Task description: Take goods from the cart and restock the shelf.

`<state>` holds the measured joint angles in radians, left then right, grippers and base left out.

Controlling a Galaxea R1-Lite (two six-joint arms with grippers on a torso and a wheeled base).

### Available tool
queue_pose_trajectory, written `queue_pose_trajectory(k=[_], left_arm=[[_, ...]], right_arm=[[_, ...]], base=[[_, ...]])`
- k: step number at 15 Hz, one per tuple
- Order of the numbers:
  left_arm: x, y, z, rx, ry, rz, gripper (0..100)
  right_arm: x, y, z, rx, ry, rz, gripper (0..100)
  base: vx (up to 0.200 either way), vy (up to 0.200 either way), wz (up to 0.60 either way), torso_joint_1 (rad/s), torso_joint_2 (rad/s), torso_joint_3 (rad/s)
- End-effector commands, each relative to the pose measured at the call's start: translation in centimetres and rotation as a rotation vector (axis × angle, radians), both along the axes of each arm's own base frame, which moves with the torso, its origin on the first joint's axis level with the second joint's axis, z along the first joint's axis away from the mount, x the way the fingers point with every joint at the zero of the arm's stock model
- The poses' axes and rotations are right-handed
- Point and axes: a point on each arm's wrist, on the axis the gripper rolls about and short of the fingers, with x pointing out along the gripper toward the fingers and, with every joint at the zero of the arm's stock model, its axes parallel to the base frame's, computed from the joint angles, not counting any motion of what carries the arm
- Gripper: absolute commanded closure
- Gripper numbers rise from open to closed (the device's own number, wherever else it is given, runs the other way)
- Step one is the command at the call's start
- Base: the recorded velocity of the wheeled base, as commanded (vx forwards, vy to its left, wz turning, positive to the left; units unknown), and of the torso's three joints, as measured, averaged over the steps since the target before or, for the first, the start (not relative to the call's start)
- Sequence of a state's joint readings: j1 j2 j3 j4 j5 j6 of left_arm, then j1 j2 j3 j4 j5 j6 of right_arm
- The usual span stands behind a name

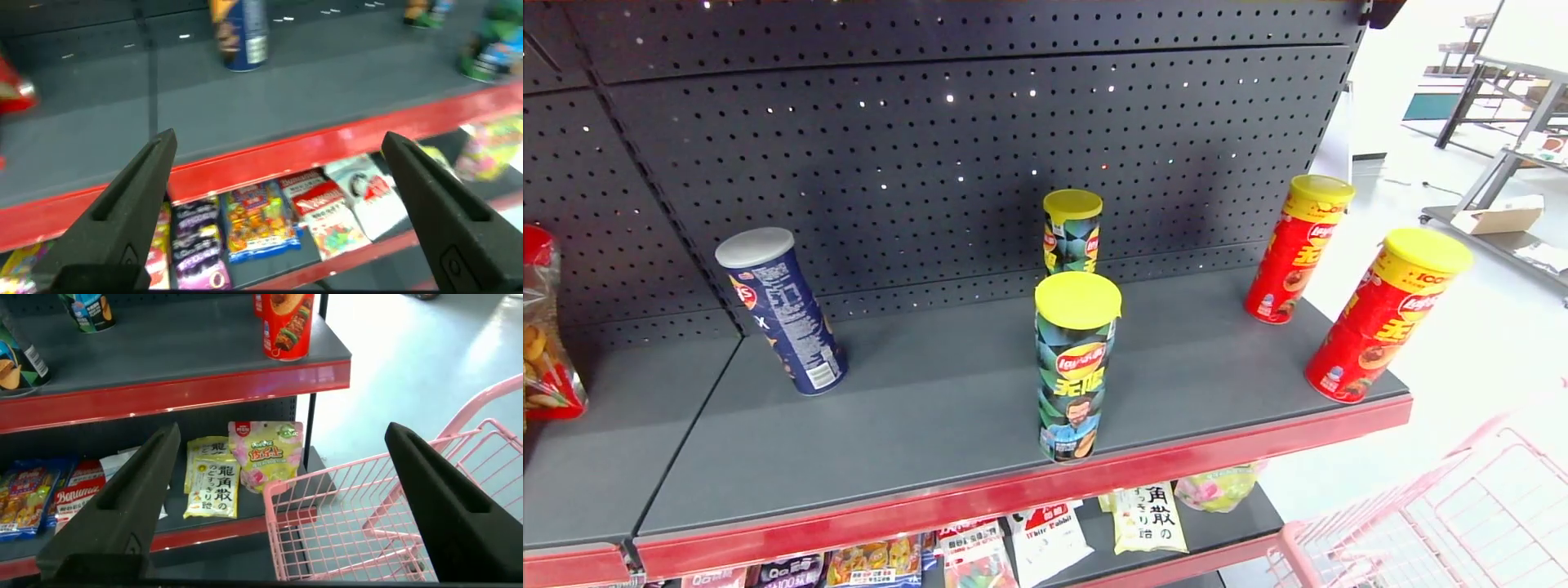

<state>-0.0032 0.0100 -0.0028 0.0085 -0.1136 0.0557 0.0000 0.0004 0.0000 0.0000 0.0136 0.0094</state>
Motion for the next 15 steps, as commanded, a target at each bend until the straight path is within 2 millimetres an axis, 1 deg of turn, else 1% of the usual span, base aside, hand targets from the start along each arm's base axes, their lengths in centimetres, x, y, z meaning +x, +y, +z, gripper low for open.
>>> queue_pose_trajectory(k=[1,5,6,7,8,9,10,11,12,13,15], left_arm=[[0.0,0.0,0.0,-0.001,0.006,-0.006,0],[0.4,0.0,0.1,-0.001,0.049,-0.017,0],[0.2,0.0,1.8,-0.017,0.013,-0.03,0],[0.4,0.0,4.1,-0.033,0.001,-0.025,0],[3.8,-0.1,12.7,-0.19,0.059,-0.049,0],[5.4,-0.3,15.2,-0.212,0.074,-0.099,0],[6.9,-0.7,15.2,-0.164,0.141,-0.207,0],[7.6,-1.0,14.9,-0.124,0.176,-0.267,0],[10.0,-1.9,13.7,-0.057,0.317,-0.376,0],[12.2,-2.7,13.5,-0.044,0.396,-0.413,0],[16.3,-3.9,14.2,-0.032,0.47,-0.432,0]], right_arm=[[0.0,0.0,0.0,0.0,0.0,0.0,0],[0.0,0.0,0.0,0.0,0.0,0.0,0],[0.0,0.0,0.0,-0.002,0.0,0.0,0],[0.0,0.0,0.0,0.0,0.0,0.0,0],[0.0,0.0,0.0,0.0,0.0,0.0,0],[0.0,0.0,0.0,-0.002,0.0,0.0,0],[0.0,0.0,0.0,0.0,0.0,0.0,0],[0.0,0.0,0.0,0.0,0.0,0.0,0],[0.0,0.0,0.0,0.0,0.0,0.0,0],[0.0,0.0,0.0,0.0,0.0,0.0,0],[0.0,0.0,0.0,0.0,0.0,0.0,0]], base=[[0.0,0.0,0.0,0.0,0.0,0.0],[0.0,0.0,0.0,0.0,0.0,0.0],[0.0,0.0,0.0,0.0,0.0,0.0],[0.0,0.0,0.0,0.0,0.0,0.0],[0.0,0.0,0.0,0.0,0.0,0.0],[0.0,0.0,0.0,0.0,0.0,0.0],[0.0,0.0,0.0,0.0,0.0,0.0],[0.0,0.0,0.0,0.0,0.0,0.0],[0.0,0.0,0.0,0.0,0.0,0.0],[0.0,0.0,0.0,0.0,0.0,0.0],[0.0,0.0,0.0,0.0,0.0,0.0]])
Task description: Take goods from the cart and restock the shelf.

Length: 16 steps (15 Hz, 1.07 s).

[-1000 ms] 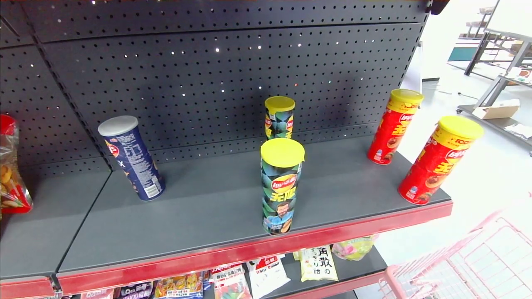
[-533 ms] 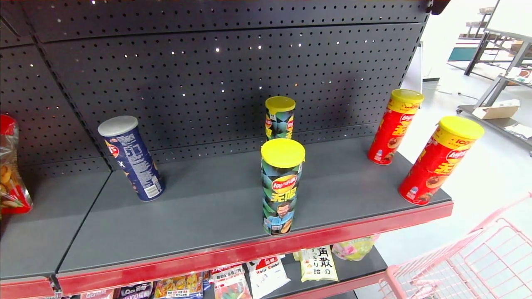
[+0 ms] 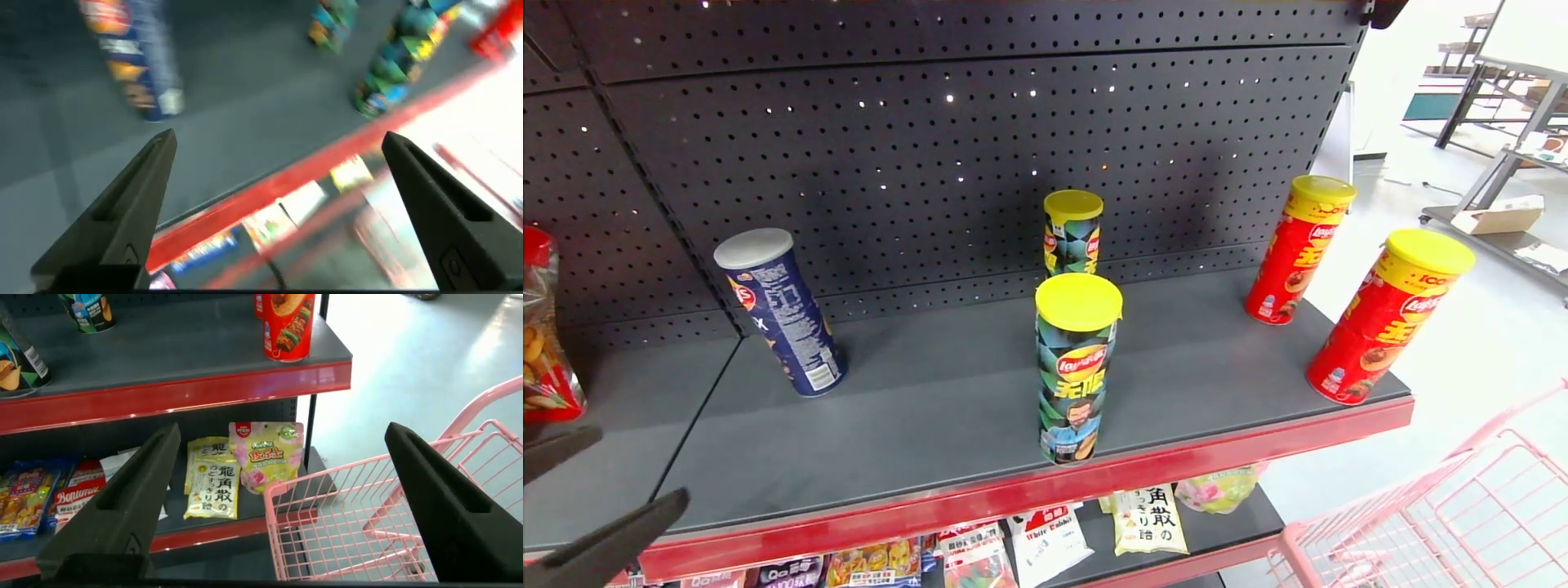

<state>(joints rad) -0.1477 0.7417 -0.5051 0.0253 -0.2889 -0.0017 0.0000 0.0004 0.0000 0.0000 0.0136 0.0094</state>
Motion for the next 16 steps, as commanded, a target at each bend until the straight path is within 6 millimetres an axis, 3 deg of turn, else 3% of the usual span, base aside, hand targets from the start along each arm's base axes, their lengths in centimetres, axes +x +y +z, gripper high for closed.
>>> queue_pose_trajectory(k=[1,6,10,16], left_arm=[[9.1,-3.4,0.6,0.068,0.22,-0.167,0],[13.1,-8.2,-3.5,0.188,0.348,-0.235,0],[15.8,-9.8,-6.4,0.262,0.422,-0.182,0],[17.9,-12.9,-8.2,0.294,0.419,-0.217,0]], right_arm=[[0.0,0.0,0.0,0.0,0.0,0.0,0],[0.0,0.0,0.0,0.0,0.0,0.0,0],[0.0,0.0,0.0,0.0,0.0,0.0,0],[0.0,0.0,0.0,0.0,0.0,0.0,0]], base=[[0.0,0.0,0.0,0.0,0.0,0.0],[0.0,0.0,0.0,0.0,0.0,0.0],[0.0,0.0,0.0,0.0,0.0,0.0],[0.0,0.0,0.0,0.0,0.0,0.0]])
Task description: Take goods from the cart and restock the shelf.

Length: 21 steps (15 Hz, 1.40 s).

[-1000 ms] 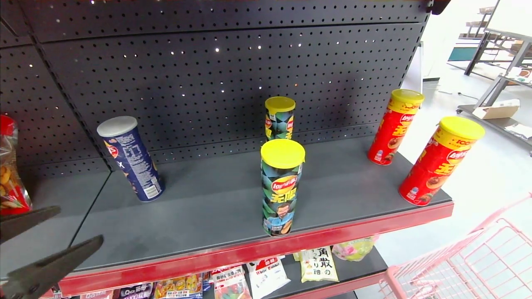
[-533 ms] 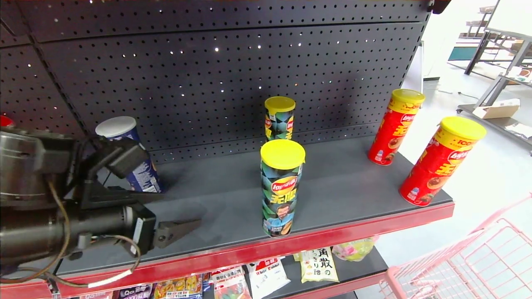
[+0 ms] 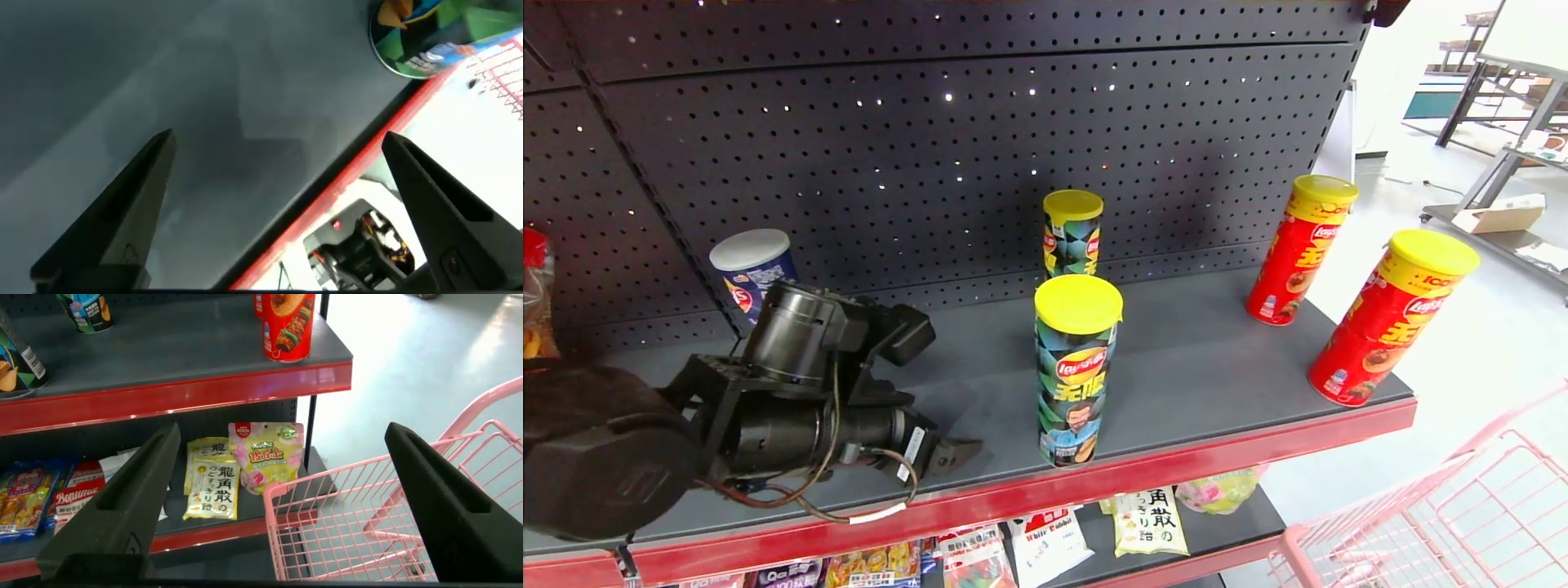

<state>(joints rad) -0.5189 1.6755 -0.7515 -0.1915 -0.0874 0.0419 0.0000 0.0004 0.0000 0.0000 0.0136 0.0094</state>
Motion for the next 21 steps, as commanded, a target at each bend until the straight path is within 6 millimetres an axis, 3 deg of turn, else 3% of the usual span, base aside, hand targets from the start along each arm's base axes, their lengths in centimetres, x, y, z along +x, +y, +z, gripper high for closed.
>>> queue_pose_trajectory(k=[1,7,21], left_arm=[[0.8,-0.9,-1.1,0.019,0.031,-0.013,0],[2.5,-3.1,-1.5,0.025,0.022,-0.037,0],[3.8,-5.2,-1.8,0.038,-0.001,-0.042,0]], right_arm=[[0.0,0.0,0.0,0.0,0.0,0.0,0],[0.0,0.0,0.0,0.0,0.0,0.0,0],[0.0,0.0,0.0,0.0,0.0,0.0,0]], base=[[0.0,0.0,0.0,0.0,0.0,0.0],[0.0,0.0,0.0,0.0,0.0,0.0],[0.0,0.0,0.0,0.0,0.0,0.0]])
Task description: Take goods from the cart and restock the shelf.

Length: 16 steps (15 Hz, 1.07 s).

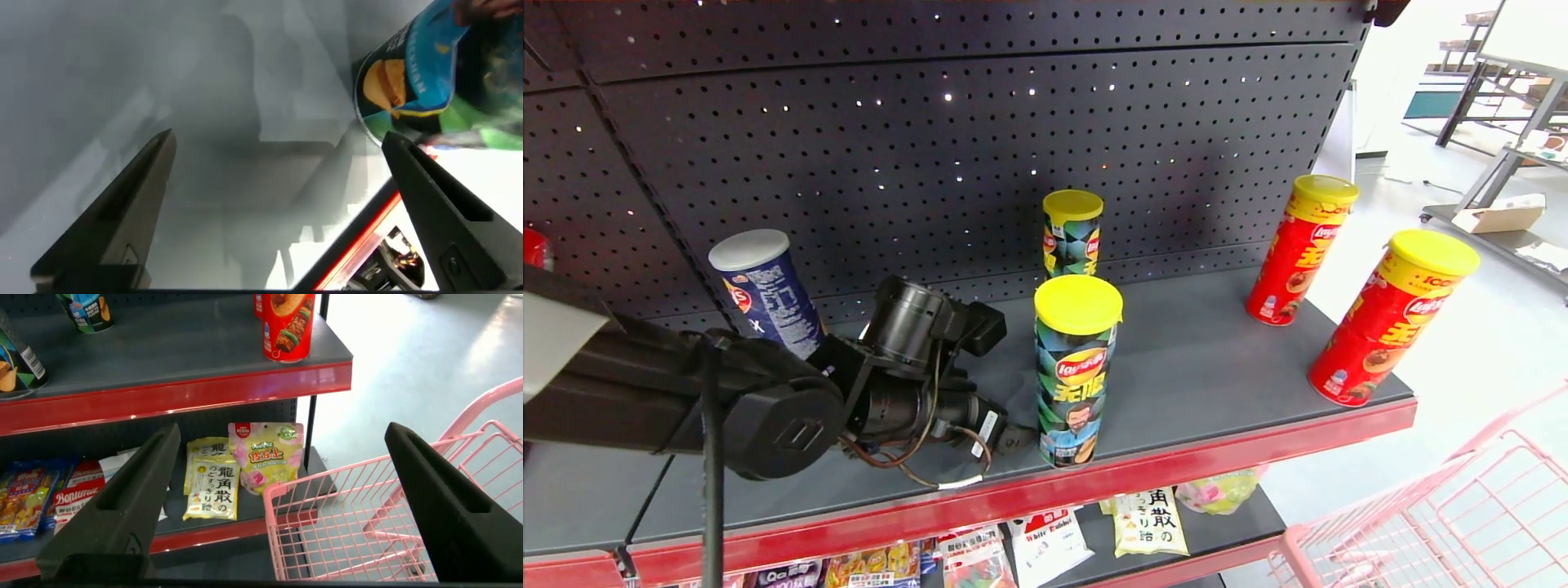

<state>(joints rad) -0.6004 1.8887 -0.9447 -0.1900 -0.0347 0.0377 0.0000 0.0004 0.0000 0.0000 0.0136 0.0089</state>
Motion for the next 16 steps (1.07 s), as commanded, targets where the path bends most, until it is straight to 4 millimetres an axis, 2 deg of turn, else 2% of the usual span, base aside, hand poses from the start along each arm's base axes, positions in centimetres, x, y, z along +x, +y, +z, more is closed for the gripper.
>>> queue_pose_trajectory(k=[1,16], left_arm=[[0.07,-0.09,-0.06,0.0,0.0,-0.002,0],[0.51,-0.77,0.18,-0.007,-0.011,-0.011,0]], right_arm=[[0.0,0.0,0.0,0.0,0.0,0.0,0],[0.0,0.0,0.0,0.0,0.0,0.0,0]], base=[[0.0,0.0,0.0,0.0,0.0,0.0],[0.0,0.0,0.0,0.0,0.0,0.0]])
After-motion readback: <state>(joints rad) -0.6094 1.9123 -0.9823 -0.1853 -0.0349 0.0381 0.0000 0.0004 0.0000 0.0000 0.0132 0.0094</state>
